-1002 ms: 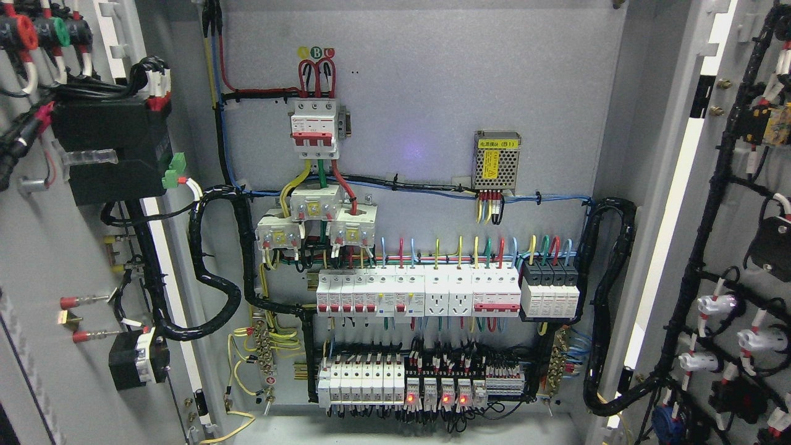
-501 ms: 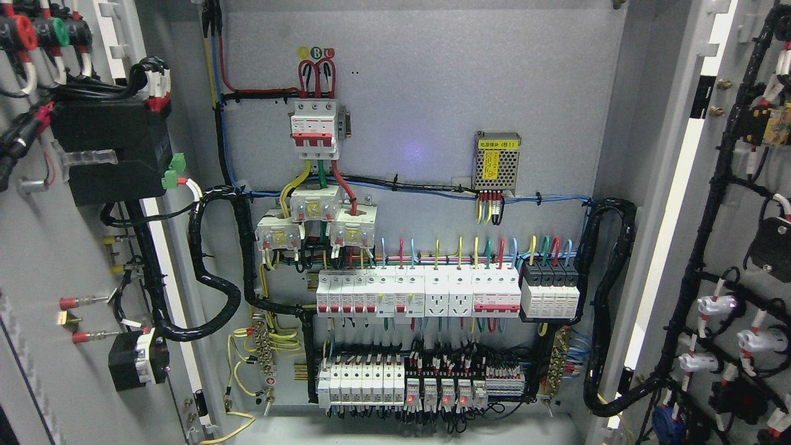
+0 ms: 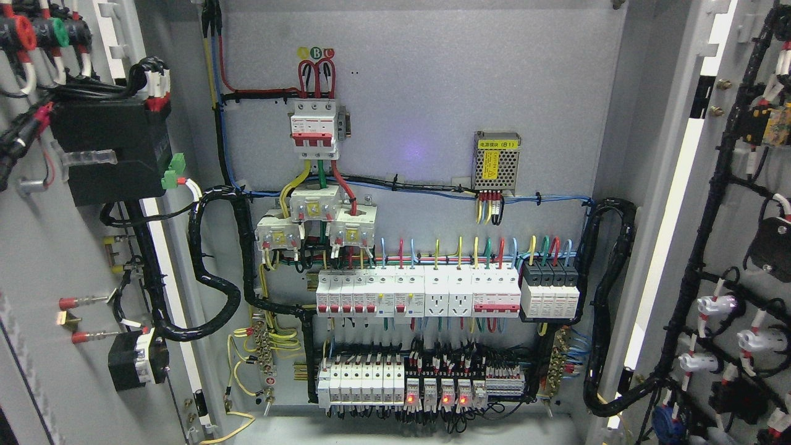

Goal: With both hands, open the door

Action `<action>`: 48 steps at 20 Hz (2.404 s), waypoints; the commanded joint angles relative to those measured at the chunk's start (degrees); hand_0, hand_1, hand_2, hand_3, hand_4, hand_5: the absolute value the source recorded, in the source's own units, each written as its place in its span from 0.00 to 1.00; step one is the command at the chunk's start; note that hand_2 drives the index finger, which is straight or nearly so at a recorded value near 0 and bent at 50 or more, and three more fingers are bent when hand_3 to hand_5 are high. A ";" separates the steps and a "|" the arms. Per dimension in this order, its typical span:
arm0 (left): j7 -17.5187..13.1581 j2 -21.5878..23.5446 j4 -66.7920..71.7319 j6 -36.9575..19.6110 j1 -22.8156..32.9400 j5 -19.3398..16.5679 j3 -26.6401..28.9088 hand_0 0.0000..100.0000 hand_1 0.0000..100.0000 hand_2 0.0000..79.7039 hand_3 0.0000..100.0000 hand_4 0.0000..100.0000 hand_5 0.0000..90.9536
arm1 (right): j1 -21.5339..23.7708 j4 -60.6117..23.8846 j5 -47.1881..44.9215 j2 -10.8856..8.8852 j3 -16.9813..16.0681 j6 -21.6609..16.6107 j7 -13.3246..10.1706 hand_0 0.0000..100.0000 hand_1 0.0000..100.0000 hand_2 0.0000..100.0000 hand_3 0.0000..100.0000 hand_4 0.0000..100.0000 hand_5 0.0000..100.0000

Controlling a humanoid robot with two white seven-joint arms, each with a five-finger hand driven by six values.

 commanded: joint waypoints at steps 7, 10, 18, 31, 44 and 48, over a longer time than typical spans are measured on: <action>0.02 1.40 -5.05 -47.80 3.56 7.06 20.13 0.00 0.00 0.00 0.00 0.00 0.00 | -2.29 3.89 -0.81 -5.60 -6.43 0.47 0.04 0.00 0.00 0.00 0.00 0.00 0.00; 0.02 3.15 -4.18 -47.71 4.27 10.22 23.73 0.00 0.00 0.00 0.00 0.00 0.00 | -1.94 4.07 -0.81 -5.51 -8.10 0.47 0.04 0.00 0.00 0.00 0.00 0.00 0.00; 0.02 15.62 7.49 -47.63 2.78 18.40 31.83 0.00 0.00 0.00 0.00 0.00 0.00 | 0.08 4.86 -0.99 -3.58 -10.38 0.47 -0.22 0.00 0.00 0.00 0.00 0.00 0.00; 4.07 32.33 31.59 -47.63 -7.86 21.03 32.10 0.00 0.00 0.00 0.00 0.00 0.00 | 1.57 4.86 -4.41 -0.33 -13.02 0.39 -2.50 0.00 0.00 0.00 0.00 0.00 0.00; 3.72 37.79 48.03 -47.63 -18.66 20.95 23.84 0.00 0.00 0.00 0.00 0.00 0.00 | 4.48 4.86 -4.50 1.60 -16.89 -0.05 -2.94 0.00 0.00 0.00 0.00 0.00 0.00; 3.72 37.52 46.46 -47.63 -18.67 20.87 22.08 0.00 0.00 0.00 0.00 0.00 0.00 | 4.91 4.95 -4.59 1.96 -17.59 0.03 -2.94 0.00 0.00 0.00 0.00 0.00 0.00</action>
